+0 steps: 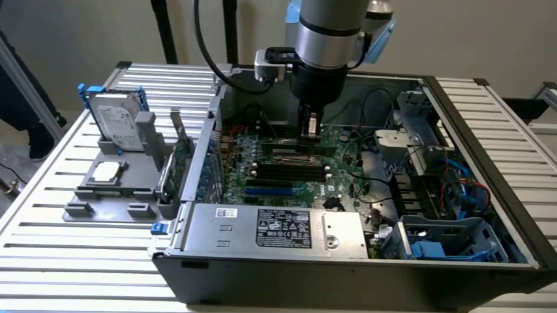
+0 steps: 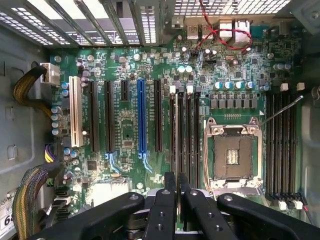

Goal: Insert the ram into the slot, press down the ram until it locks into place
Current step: 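Insert the ram into the slot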

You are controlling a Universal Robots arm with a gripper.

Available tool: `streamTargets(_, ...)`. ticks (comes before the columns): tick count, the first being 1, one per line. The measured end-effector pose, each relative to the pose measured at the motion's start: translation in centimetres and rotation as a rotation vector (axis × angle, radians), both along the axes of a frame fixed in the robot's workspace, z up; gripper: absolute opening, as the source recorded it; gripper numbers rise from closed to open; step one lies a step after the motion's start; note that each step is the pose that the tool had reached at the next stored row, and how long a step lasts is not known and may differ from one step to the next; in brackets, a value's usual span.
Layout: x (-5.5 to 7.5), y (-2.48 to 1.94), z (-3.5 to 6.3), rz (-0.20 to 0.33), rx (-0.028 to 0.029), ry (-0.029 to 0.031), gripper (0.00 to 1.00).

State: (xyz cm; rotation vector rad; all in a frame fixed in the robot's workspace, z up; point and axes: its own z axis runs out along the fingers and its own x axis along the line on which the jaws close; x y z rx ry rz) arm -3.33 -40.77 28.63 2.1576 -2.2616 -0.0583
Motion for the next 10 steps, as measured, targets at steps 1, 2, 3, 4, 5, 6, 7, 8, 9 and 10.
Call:
streamTargets(1, 0.0, -0.09, -0.18, 0.0, -0.0001, 0.0, 0.13)
streamTargets(2, 0.0, -0.18, -0.36, 0.0, -0.0001, 0.0, 0.13)
streamTargets(3, 0.0, -0.26, -0.55, 0.0, 0.0, 0.0, 0.13)
streamTargets(4, 0.0, -0.33, -0.73, 0.0, 0.0, 0.0, 0.13)
streamTargets(5, 0.0, -0.37, -0.9, 0.0, -0.0001, 0.0, 0.13)
streamTargets(6, 0.0, -0.38, -1.08, 0.0, -0.0001, 0.0001, 0.13)
streamTargets(7, 0.0, -0.38, -1.27, 0.0, -0.0001, 0.0, 0.13)
streamTargets(8, 0.0, -0.38, -1.45, 0.0, -0.0001, 0.0001, 0.13)
streamTargets(9, 0.0, -0.38, -1.63, 0.0, 0.0, 0.0, 0.13)
streamTargets(10, 0.0, -0.38, -1.82, 0.0, 0.0001, 0.0, 0.13)
